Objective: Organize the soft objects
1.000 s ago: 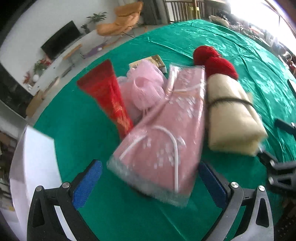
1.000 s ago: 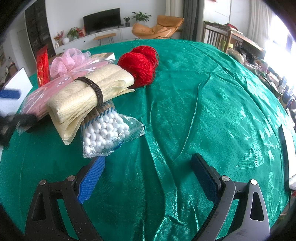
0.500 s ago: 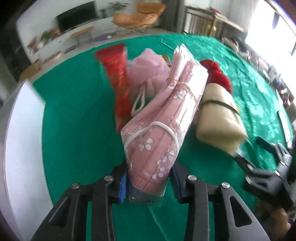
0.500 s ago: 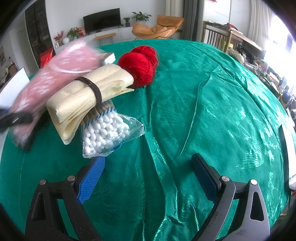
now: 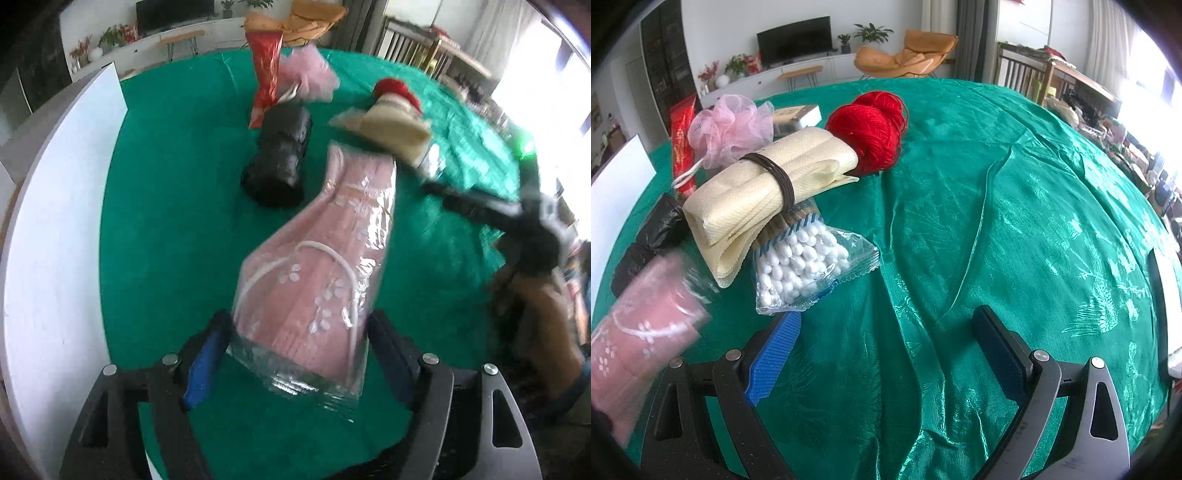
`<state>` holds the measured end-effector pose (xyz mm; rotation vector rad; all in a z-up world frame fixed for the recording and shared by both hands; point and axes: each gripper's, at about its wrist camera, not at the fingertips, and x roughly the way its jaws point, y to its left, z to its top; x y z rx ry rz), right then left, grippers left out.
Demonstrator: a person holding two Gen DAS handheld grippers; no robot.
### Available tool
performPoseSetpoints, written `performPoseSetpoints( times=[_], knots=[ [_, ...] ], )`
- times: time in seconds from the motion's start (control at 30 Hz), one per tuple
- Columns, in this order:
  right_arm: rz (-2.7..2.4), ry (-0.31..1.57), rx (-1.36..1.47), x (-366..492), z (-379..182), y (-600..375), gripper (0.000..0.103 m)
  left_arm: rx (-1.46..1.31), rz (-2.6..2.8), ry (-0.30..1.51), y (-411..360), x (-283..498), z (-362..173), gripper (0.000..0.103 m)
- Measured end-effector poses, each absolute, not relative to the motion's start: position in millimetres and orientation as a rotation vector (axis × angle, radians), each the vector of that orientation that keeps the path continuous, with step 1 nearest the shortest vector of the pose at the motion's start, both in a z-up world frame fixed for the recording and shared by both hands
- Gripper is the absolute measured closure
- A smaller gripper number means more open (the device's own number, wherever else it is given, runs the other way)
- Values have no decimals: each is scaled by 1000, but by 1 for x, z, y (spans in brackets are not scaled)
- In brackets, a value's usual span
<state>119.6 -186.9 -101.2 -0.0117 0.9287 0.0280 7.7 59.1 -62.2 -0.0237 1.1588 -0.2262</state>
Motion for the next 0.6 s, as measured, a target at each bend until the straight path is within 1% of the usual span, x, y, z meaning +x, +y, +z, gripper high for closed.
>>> performPoseSetpoints(
  times=[0.13,0.2,0.23,0.27,0.33,0.4,0.53,0.6],
  knots=[
    [28,929,-12,120,-101,-187,7,61,-259,1153,53,7,-54,27],
    [28,929,-12,120,-101,-187,7,135,-295,1157,48,4,-47,25],
    [28,929,-12,120,-101,-187,7,173,-311,1164,44,4,-43,19],
    [28,929,-12,120,-101,-187,7,217,-326,1179,41,2,-41,9],
    [28,929,-12,120,-101,-187,7,308,-333,1206,36,-1,-40,3],
    [28,929,-12,120,-101,-187,7,337,-307,1191,35,-4,-38,3],
    [27,929,-12,120,-101,-187,7,207,-316,1150,36,8,-34,3],
    [27,929,-12,120,-101,-187,7,190,-349,1144,22,19,-41,3]
  ],
)
